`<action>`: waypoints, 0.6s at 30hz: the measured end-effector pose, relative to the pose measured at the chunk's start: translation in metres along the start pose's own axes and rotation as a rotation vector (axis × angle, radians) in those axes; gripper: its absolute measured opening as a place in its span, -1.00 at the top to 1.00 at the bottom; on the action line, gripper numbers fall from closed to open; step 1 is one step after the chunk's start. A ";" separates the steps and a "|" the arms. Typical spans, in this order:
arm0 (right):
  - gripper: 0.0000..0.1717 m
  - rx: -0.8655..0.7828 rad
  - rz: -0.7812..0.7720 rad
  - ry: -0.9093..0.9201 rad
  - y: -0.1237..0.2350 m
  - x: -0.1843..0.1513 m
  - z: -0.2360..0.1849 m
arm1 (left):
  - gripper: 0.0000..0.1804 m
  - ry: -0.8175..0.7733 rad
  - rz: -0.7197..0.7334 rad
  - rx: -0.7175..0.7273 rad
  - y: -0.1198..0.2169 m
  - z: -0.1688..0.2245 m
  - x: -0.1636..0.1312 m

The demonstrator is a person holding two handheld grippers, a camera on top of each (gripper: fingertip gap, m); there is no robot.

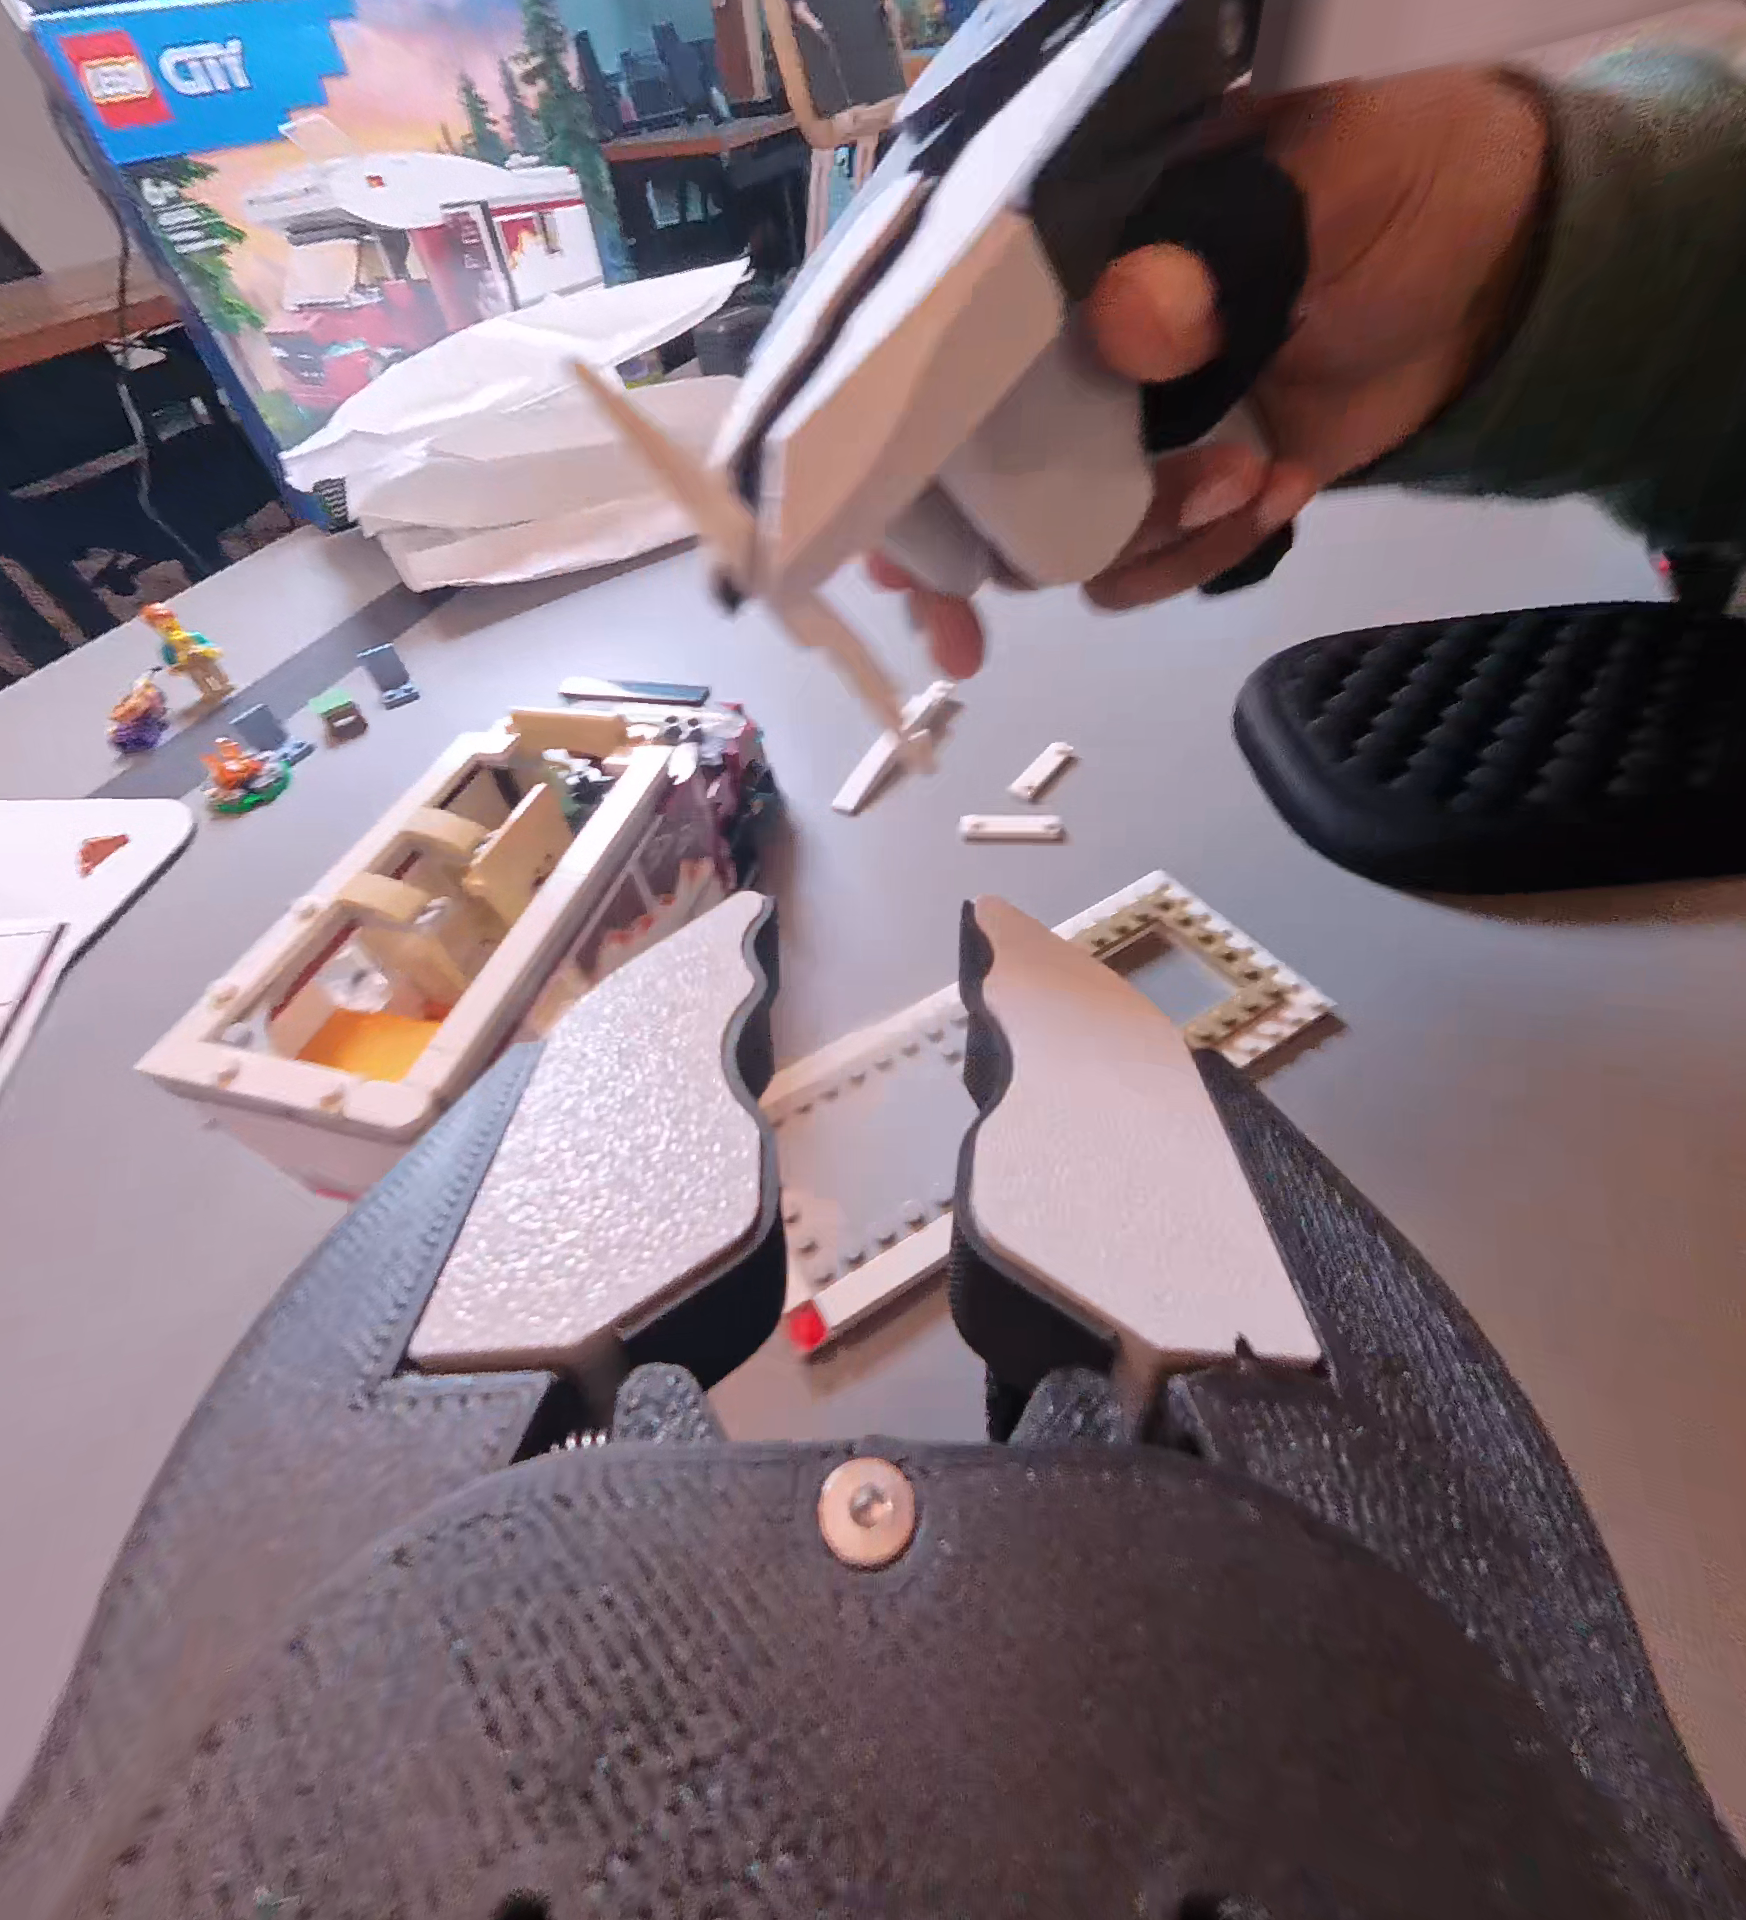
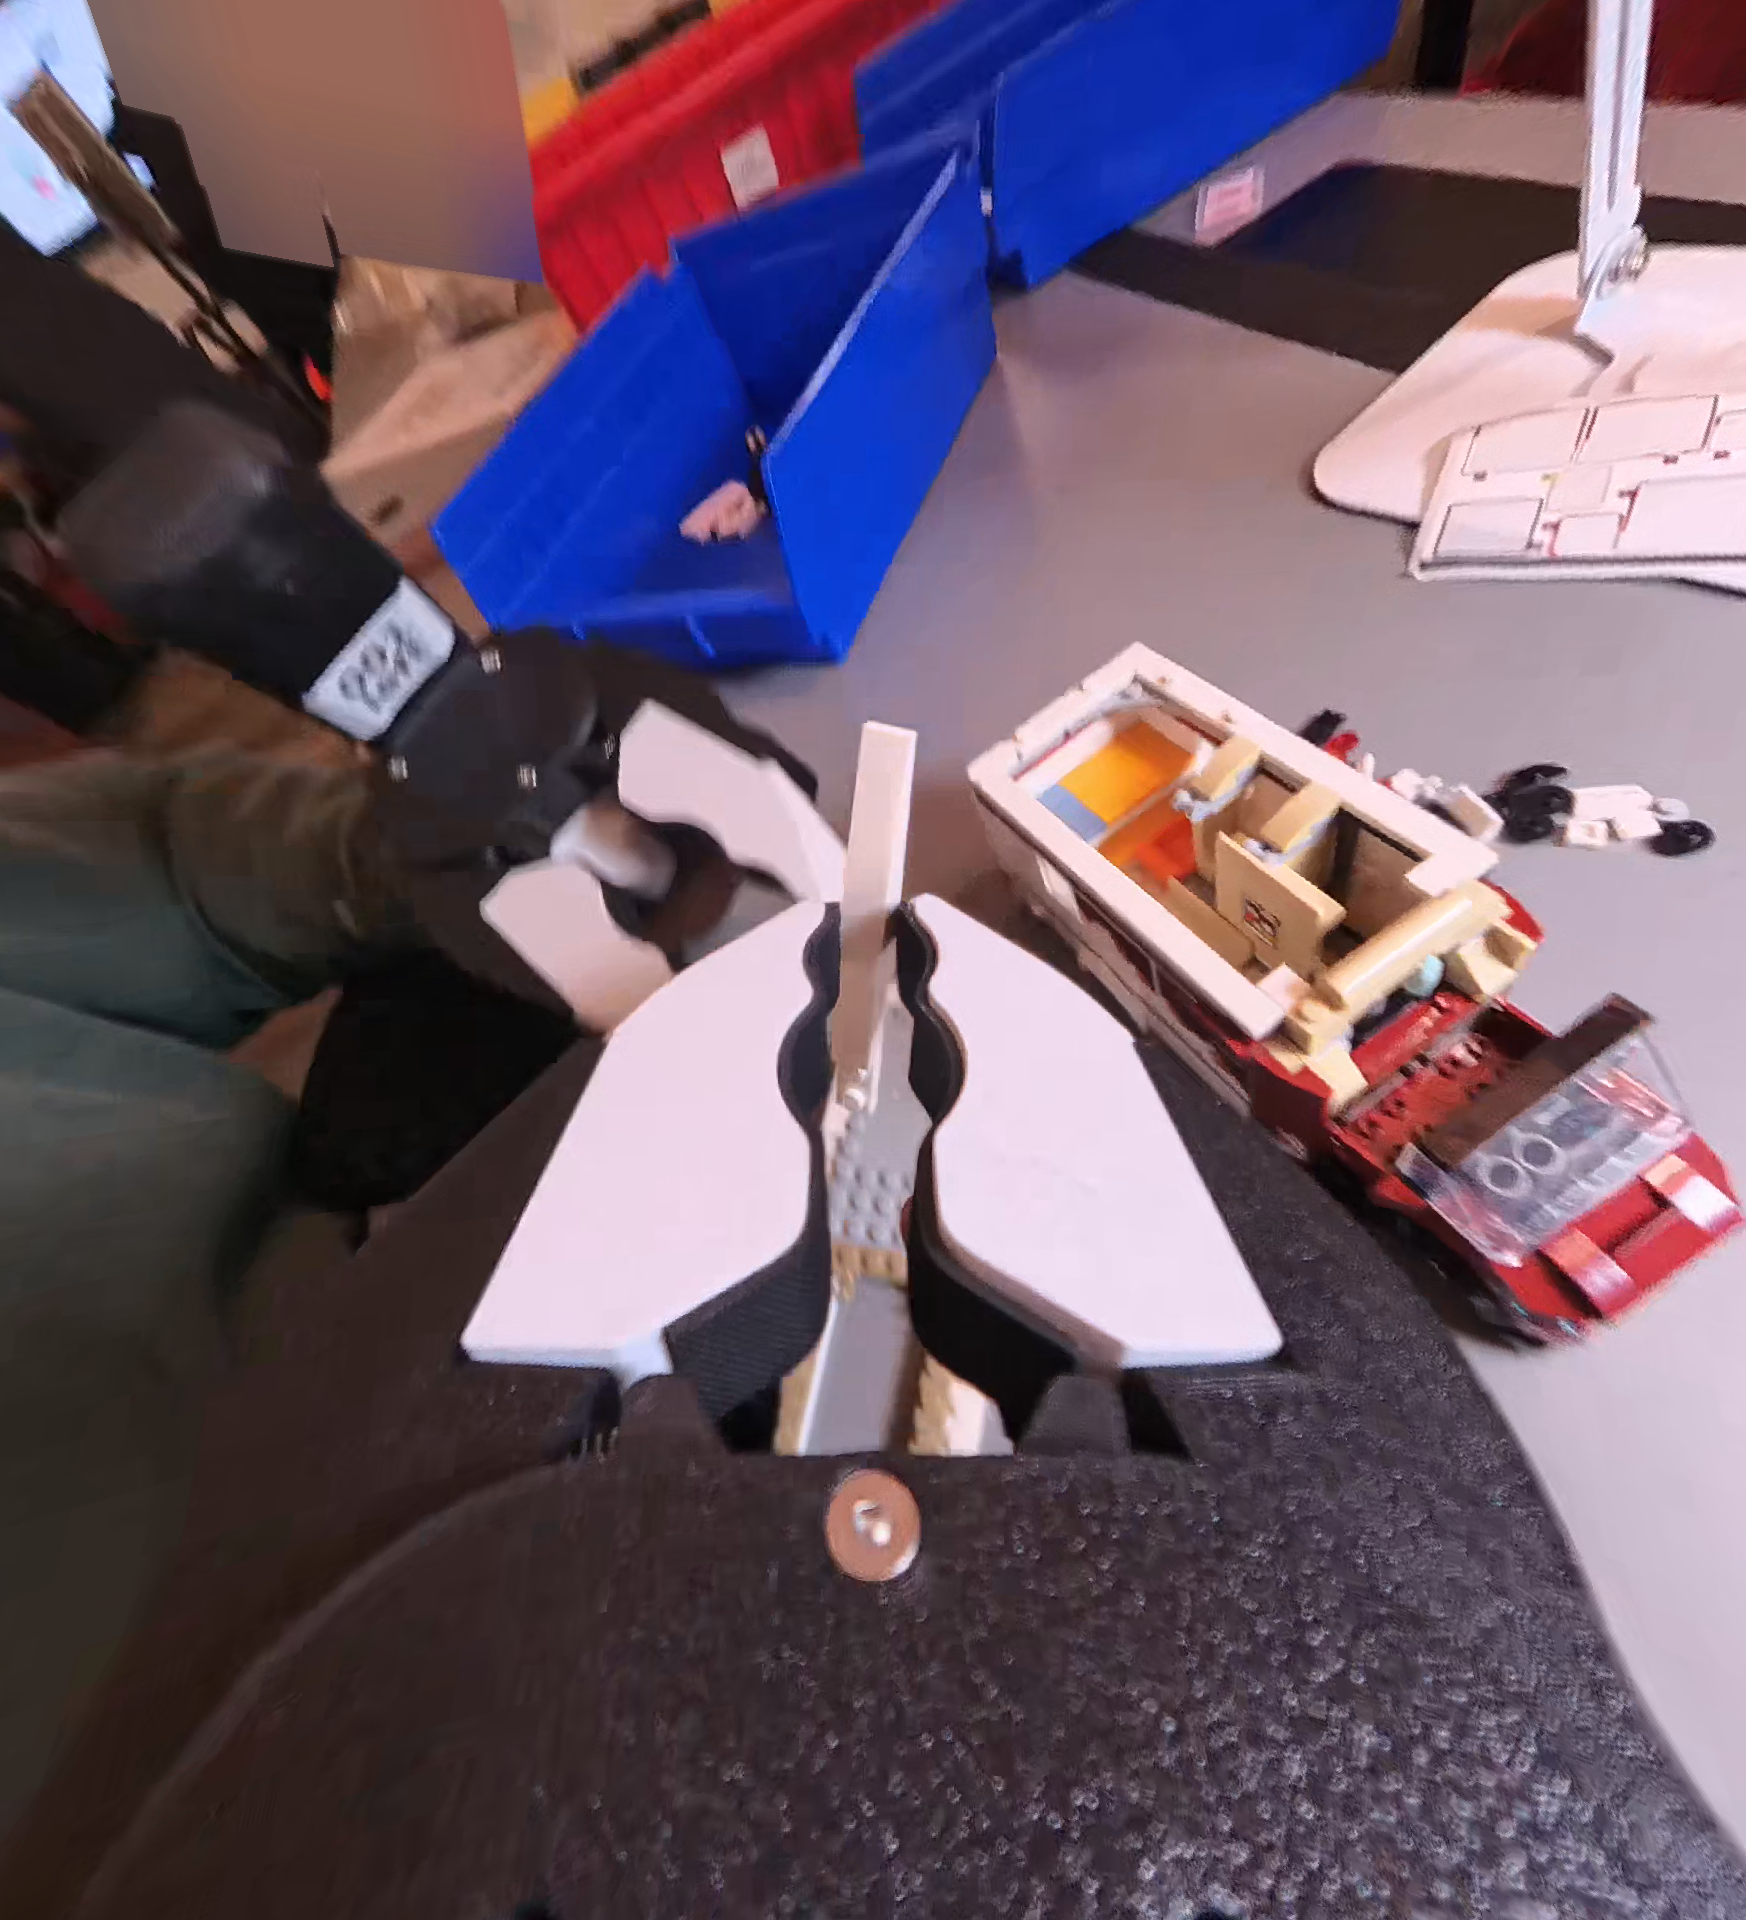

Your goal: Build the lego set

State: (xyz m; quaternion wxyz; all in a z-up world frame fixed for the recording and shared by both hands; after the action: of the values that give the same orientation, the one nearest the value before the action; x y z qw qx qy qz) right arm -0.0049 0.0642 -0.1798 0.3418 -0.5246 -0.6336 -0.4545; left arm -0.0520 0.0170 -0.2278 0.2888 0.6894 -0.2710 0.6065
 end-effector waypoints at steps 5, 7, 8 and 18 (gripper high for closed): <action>0.89 -0.019 -0.226 -0.001 0.026 -0.025 0.006 | 0.53 -0.034 -0.099 0.005 0.017 -0.036 -0.017; 0.89 -0.018 -0.297 -0.012 0.033 -0.040 0.005 | 0.47 -0.019 -0.206 -0.022 0.025 -0.046 -0.036; 0.89 -0.015 -0.328 -0.018 0.036 -0.047 0.004 | 0.44 0.007 -0.269 -0.032 0.029 -0.050 -0.047; 0.89 -0.052 -0.573 -0.002 0.036 -0.095 0.003 | 0.39 0.030 -0.443 -0.168 0.029 -0.023 -0.071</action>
State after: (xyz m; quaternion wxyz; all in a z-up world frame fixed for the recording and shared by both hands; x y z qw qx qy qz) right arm 0.0508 0.0352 -0.2593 0.1852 -0.3332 -0.7446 -0.5480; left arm -0.0969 0.0161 -0.2944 0.4753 0.6965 -0.1584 0.5138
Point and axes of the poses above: each gripper's, where its closed fingertips meet, y back along the fingers, x out of its top, z = x × y across the jaws, the point moved 3 cm from there along y, back along the fingers, and after that the axes turned 12 degrees about z, right-handed, at the moved point
